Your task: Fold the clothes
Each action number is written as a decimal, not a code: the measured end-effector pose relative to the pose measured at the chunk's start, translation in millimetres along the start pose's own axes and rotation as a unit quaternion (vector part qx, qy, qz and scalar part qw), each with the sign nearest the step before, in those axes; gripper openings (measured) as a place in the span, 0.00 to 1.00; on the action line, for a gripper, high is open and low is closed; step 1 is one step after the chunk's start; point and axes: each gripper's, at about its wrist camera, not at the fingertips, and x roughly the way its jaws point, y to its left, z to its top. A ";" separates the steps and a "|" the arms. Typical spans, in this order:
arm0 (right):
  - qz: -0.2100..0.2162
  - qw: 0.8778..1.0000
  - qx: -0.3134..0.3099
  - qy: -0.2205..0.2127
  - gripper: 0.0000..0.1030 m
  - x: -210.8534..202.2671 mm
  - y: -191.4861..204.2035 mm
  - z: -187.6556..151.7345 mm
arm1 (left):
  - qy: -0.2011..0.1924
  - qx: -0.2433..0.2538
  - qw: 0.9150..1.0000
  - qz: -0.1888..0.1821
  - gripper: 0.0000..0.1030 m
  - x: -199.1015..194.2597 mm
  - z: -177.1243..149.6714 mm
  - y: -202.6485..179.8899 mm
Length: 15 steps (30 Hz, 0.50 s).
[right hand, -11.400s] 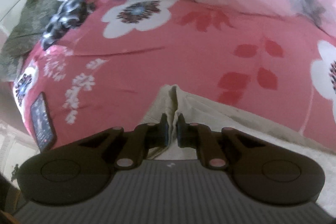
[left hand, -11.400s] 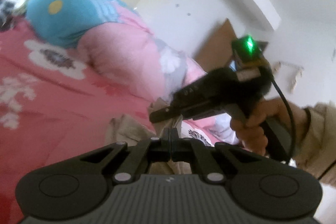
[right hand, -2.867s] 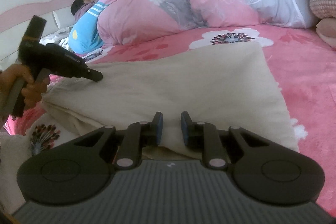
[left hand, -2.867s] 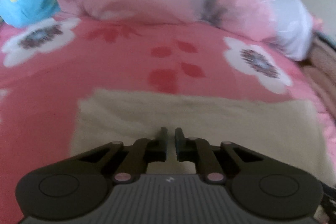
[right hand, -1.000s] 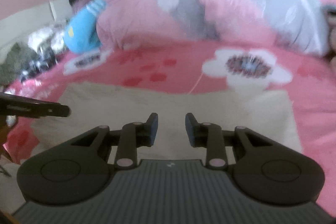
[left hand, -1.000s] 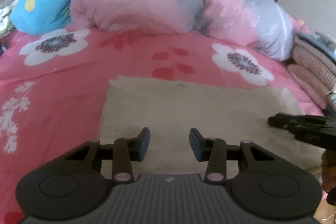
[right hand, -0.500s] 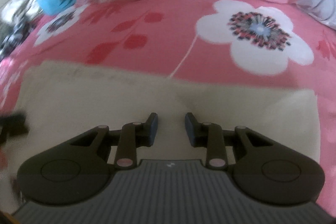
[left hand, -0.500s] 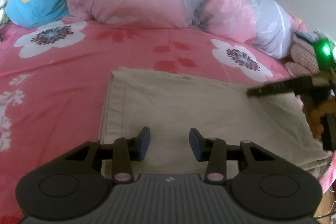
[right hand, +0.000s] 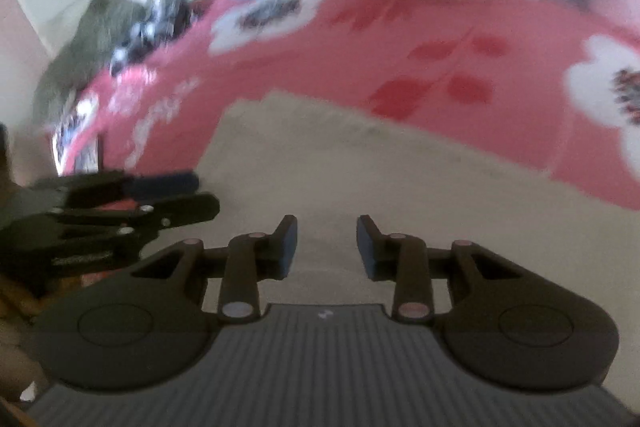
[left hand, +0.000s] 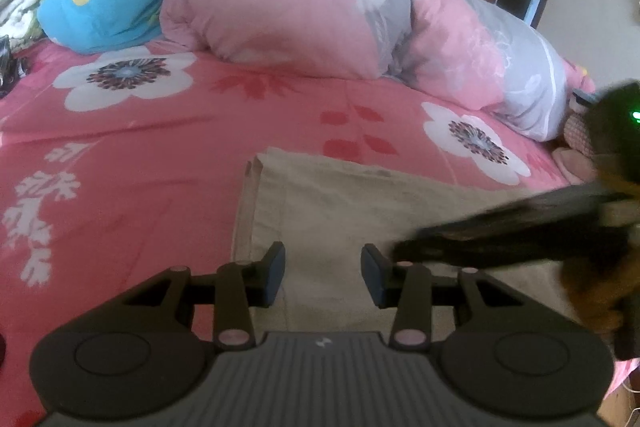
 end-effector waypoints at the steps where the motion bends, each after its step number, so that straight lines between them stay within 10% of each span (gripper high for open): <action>1: 0.000 1.000 0.000 0.003 0.37 12.1 3.0 3.3 | 0.000 -0.002 1.000 -0.001 0.42 -0.7 -0.2 0.6; 8: -0.033 0.996 0.036 -0.073 0.41 14.4 9.7 42.0 | -0.005 -0.013 1.000 -0.010 0.42 -2.8 -0.2 7.8; 15: -0.011 0.999 -0.033 -0.028 0.41 25.9 33.8 37.0 | -0.012 -0.029 0.999 -0.017 0.42 -9.9 2.0 18.0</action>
